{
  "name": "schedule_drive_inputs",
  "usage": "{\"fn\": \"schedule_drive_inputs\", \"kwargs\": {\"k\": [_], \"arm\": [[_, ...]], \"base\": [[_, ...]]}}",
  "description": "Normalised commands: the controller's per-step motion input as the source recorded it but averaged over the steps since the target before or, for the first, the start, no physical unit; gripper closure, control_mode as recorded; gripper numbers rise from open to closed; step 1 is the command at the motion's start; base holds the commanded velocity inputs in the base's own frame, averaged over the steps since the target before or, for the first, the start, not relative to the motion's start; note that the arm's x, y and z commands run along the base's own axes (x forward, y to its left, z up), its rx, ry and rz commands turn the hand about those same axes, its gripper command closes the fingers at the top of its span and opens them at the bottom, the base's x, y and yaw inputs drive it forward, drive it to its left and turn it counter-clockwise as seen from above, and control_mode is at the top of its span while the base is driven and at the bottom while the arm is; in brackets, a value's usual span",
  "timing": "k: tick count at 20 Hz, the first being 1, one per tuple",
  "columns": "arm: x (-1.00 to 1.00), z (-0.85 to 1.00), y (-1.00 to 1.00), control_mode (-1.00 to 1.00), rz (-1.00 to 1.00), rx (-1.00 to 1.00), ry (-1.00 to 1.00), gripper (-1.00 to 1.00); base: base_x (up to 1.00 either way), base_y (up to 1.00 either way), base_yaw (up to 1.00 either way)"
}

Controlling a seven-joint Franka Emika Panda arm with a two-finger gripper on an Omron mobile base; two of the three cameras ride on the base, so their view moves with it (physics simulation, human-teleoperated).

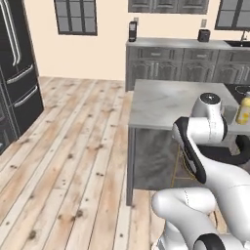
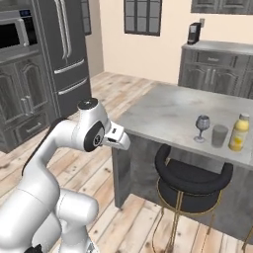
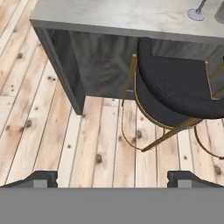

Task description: There is a wine glass and glass cup on the dining counter. Place the wine bottle next to the wine glass and the juice bottle next to the glass cup.

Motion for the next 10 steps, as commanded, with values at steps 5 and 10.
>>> {"fn": "schedule_drive_inputs", "kwargs": {"k": [5,10], "arm": [[0.00,0.00,0.00,1.00,0.00,0.00,0.00,-1.00],[0.00,0.00,0.00,1.00,0.00,0.00,0.00,-1.00]], "base": [[0.31,0.70,-0.17],[0.37,0.59,-0.17]]}}
